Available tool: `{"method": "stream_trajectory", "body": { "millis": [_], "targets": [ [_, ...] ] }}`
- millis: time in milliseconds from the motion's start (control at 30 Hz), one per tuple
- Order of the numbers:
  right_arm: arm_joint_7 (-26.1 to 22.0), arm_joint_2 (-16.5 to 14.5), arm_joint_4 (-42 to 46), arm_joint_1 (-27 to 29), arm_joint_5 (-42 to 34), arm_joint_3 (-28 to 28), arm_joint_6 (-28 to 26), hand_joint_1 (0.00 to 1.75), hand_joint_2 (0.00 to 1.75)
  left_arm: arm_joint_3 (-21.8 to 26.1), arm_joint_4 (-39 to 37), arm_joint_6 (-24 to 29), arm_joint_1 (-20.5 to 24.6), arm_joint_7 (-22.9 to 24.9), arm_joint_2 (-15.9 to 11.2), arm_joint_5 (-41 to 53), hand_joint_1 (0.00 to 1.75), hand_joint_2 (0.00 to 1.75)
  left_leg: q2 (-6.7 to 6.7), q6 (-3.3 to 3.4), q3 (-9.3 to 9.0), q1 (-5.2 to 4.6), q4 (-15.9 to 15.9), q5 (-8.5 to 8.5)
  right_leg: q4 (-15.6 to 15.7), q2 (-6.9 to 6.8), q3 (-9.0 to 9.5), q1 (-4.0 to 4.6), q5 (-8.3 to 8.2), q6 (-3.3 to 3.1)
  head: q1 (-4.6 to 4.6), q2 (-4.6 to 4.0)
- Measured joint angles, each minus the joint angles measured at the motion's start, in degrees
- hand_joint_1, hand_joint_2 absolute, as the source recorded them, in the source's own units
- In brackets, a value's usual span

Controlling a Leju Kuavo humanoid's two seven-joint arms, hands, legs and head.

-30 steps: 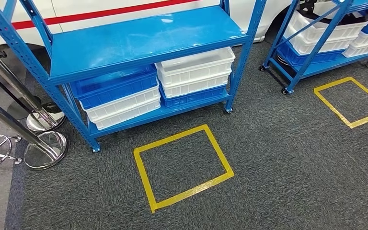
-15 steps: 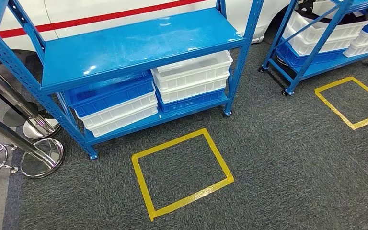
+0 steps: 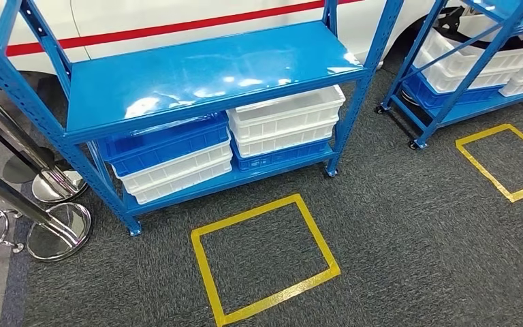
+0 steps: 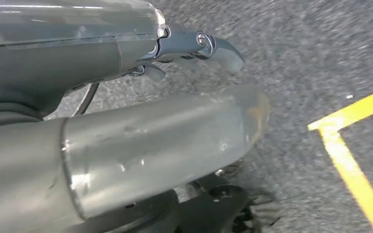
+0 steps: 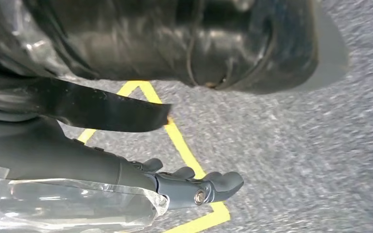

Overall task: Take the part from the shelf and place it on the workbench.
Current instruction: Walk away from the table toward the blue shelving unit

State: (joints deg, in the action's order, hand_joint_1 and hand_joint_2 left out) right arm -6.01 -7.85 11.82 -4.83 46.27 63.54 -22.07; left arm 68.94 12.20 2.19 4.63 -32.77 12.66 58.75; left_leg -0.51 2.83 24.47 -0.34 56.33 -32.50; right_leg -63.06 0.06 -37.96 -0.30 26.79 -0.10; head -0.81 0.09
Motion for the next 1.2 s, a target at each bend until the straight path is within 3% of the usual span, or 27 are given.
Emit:
{"method": "stream_trajectory", "body": {
  "millis": [33,67,133,200,233,300,367,400,433,500,533,567,700,767,833,867,900,1000,1033,1067,1200],
  "targets": [
    [-0.01,0.08,0.01,-0.07,0.0,0.07,0.08,0.0,0.0,0.0,0.0,0.0,0.1,0.0,0.08,0.0,0.0,0.0,-0.01,-0.28,-0.36,-0.04,-0.14,-0.61,1.93,0.01,0.38,0.27,-1.73,-0.36,0.02,0.0],
    [-0.05,0.16,0.01,-0.11,-0.01,0.12,0.17,0.0,0.0,0.0,0.0,0.01,0.18,0.0,0.14,-0.01,0.0,0.0,0.0,-0.6,-0.77,-0.06,-0.17,-0.89,2.8,0.11,0.54,0.47,-2.36,-0.62,0.03,0.0],
    [-0.36,0.15,0.01,-0.17,-0.1,0.15,0.42,0.0,0.0,0.0,0.0,0.03,0.36,0.0,0.14,-0.03,0.0,0.0,0.09,-1.26,-1.43,-0.08,0.07,-0.71,3.48,0.28,1.55,0.39,-1.7,-1.05,0.05,0.0],
    [-1.03,0.08,0.02,0.0,-0.37,0.24,0.7,0.0,0.0,0.0,0.0,0.04,0.38,-0.05,0.12,-0.09,0.0,0.0,0.17,-1.78,-0.68,0.0,3.23,-0.57,4.47,0.33,3.57,0.04,-0.99,-1.7,0.07,-0.01],
    [-1.43,0.06,0.03,-0.02,-0.51,0.32,0.87,0.0,0.0,0.0,0.0,0.05,0.44,-0.07,0.1,-0.11,0.0,0.0,0.19,-2.06,0.87,0.15,6.19,-1.32,4.84,0.32,4.56,-0.1,-0.55,-1.9,0.07,-0.01],
    [-2.03,0.09,0.04,-0.11,-0.67,0.53,1.28,0.0,0.0,0.0,0.0,0.05,0.53,-0.1,0.1,-0.16,0.0,0.0,0.19,-2.69,5.49,0.59,12.85,-4.38,5.13,0.34,6.01,-0.08,0.62,-2.09,0.09,-0.01],
    [-2.4,0.09,0.04,-0.14,-0.74,0.7,1.65,0.0,0.0,0.0,0.0,0.05,0.42,-0.1,0.1,-0.25,0.0,0.0,0.21,-3.15,9.17,0.94,15.49,-6.47,5.14,0.5,7.56,-0.09,1.95,-1.94,0.1,0.0],
    [-2.53,0.09,0.04,-0.1,-0.77,0.75,1.78,0.0,0.0,0.0,0.0,0.06,0.31,-0.1,0.1,-0.33,0.0,0.0,0.22,-3.25,9.96,1.04,14.39,-5.82,5.13,0.56,8.53,-0.11,2.65,-1.79,0.09,0.0],
    [-2.66,0.08,0.04,-0.05,-0.79,0.81,1.9,0.0,0.0,0.01,0.0,0.09,0.23,-0.1,0.1,-0.39,0.0,0.0,0.22,-3.22,10.12,1.07,11.71,-3.62,5.05,0.6,9.66,-0.17,3.45,-1.61,0.1,0.0],
    [-2.92,0.04,0.03,0.11,-0.83,0.96,2.17,0.0,0.0,0.03,0.0,0.21,-0.06,-0.09,0.03,-0.54,0.0,0.0,0.26,-2.78,10.06,0.78,6.3,2.91,4.9,0.67,11.53,-0.34,5.0,-1.05,0.07,-0.01],
    [-3.02,0.03,0.02,0.01,-0.86,1.03,2.3,0.0,0.0,0.06,0.0,0.42,-0.16,-0.07,-0.02,-0.59,0.0,0.0,0.27,-2.41,10.04,0.49,4.64,5.3,4.69,0.75,12.1,-0.42,5.74,-0.67,0.09,-0.01],
    [-3.08,0.02,0.02,-0.09,-0.91,1.09,2.42,0.0,0.0,0.08,0.0,0.68,-0.22,0.01,-0.08,-0.65,0.0,0.0,0.28,-2.02,10.16,0.19,4.21,6.51,4.67,0.81,12.43,-0.47,6.33,-0.25,0.11,-0.01],
    [-3.16,-0.02,0.05,-0.64,-1.15,1.16,2.48,0.0,0.0,0.14,0.0,1.78,0.17,0.23,-0.15,-0.71,0.0,0.0,0.24,-0.52,9.31,0.27,2.83,6.37,4.01,0.7,12.84,-0.5,8.29,0.86,0.19,0.0],
    [-3.19,-0.02,0.07,-0.68,-1.3,1.17,2.47,0.0,0.0,0.15,0.0,1.87,0.36,0.23,-0.11,-0.68,0.0,0.0,0.31,0.1,8.47,0.54,1.72,6.28,-1.71,0.51,9.79,-0.53,11.02,1.1,0.16,0.0],
    [-3.22,-0.02,0.07,-0.63,-1.41,1.18,2.47,0.0,0.0,0.15,0.0,1.87,0.43,0.22,-0.05,-0.68,0.0,0.0,0.36,0.37,7.83,0.58,1.44,5.79,-9.36,0.44,4.7,-0.61,13.05,1.42,0.15,0.0],
    [-3.24,-0.02,0.07,-0.57,-1.44,1.18,2.47,0.0,0.0,0.15,0.0,1.88,0.43,0.21,-0.03,-0.68,0.0,0.0,0.33,0.38,7.43,0.58,1.44,5.44,-11.39,0.39,2.79,-0.66,12.59,1.55,0.15,0.0],
    [-3.26,-0.02,0.07,-0.49,-1.45,1.19,2.47,0.0,0.0,0.16,0.0,1.88,0.42,0.21,-0.02,-0.67,0.0,0.0,0.26,0.32,6.91,0.6,1.45,5.03,-11.13,0.34,1.89,-0.71,10.75,1.62,0.15,-0.01],
    [-3.38,0.04,0.07,-0.22,-1.46,1.25,2.47,0.0,0.0,0.18,0.0,1.88,0.32,0.13,0.1,-0.66,0.0,0.0,0.05,-0.32,5.45,0.54,1.7,3.6,-1.82,0.19,3.35,-0.69,2.3,1.33,0.14,-0.01],
    [-3.42,0.06,0.07,-0.2,-1.45,1.27,2.47,0.0,0.0,0.19,0.0,1.89,0.34,0.08,0.15,-0.66,0.0,0.0,0.01,-0.65,5.32,0.44,1.88,3.23,0.82,0.16,3.99,-0.59,1.02,1.09,0.15,-0.01],
    [-3.45,0.07,0.07,-0.22,-1.45,1.29,2.47,0.0,0.0,0.19,0.0,1.91,0.37,0.04,0.16,-0.66,0.0,0.0,0.0,-0.98,5.35,0.34,2.02,2.98,2.31,0.16,4.25,-0.48,0.58,0.85,0.16,-0.01],
    [-3.5,0.05,0.07,-0.27,-1.43,1.46,2.47,0.0,0.0,0.2,0.0,1.95,0.49,0.02,0.16,-0.64,0.0,0.0,0.12,-2.12,5.51,0.4,2.88,1.89,3.53,0.18,4.79,-0.64,1.0,-0.2,0.17,-0.01]
  ]
}}
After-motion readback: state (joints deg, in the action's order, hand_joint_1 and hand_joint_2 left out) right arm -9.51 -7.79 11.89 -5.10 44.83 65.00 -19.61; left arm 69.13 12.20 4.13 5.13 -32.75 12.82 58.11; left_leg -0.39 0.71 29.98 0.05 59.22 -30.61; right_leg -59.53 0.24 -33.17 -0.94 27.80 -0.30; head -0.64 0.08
